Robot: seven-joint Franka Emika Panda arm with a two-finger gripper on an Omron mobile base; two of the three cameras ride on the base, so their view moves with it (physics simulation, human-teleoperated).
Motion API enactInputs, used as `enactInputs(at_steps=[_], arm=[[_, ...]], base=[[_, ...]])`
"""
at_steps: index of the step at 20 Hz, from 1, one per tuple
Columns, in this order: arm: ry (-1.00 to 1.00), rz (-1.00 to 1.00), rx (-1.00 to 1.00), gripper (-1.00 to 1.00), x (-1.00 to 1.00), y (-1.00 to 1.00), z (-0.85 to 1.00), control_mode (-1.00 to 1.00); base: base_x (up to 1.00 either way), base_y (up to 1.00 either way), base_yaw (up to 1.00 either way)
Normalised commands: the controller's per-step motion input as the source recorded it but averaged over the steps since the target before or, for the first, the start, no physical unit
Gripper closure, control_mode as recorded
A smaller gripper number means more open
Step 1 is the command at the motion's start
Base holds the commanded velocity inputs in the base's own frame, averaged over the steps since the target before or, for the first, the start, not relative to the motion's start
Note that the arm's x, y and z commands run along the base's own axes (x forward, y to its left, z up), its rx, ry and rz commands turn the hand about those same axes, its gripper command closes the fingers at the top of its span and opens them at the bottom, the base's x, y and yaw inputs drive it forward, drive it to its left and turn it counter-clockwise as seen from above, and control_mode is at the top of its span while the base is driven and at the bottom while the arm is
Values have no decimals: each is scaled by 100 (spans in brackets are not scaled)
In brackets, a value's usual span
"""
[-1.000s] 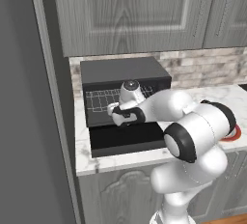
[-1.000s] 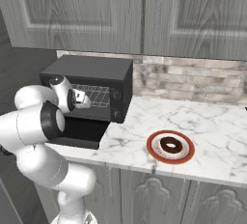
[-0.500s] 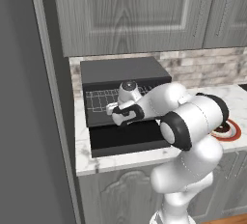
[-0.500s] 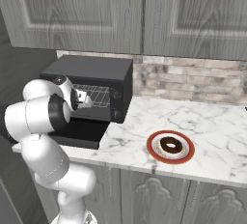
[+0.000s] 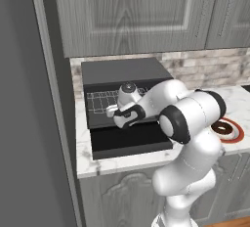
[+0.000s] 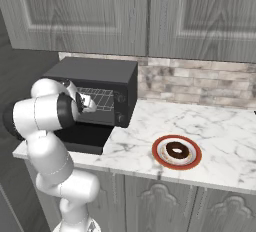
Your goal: Pick up the bagel from the plate, place it on the toaster oven rack, close the door, and set the timer.
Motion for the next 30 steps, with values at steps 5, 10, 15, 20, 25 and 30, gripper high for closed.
enactInputs(at_steps=[5,10,15,20,25,30], arm=[[0,0,0,100,12,1,-9,-100],[0,0,0,100,13,1,-6,-100],[0,0,0,100,11,0,-1,-100],[0,0,0,100,-1,0,-7,-100],[0,0,0,100,-22,0,-14,-100],[0,0,0,100,-43,0,-16,-100]], base=[[0,0,0],[0,0,0],[0,0,0],[0,0,0],[0,0,0],[0,0,0]])
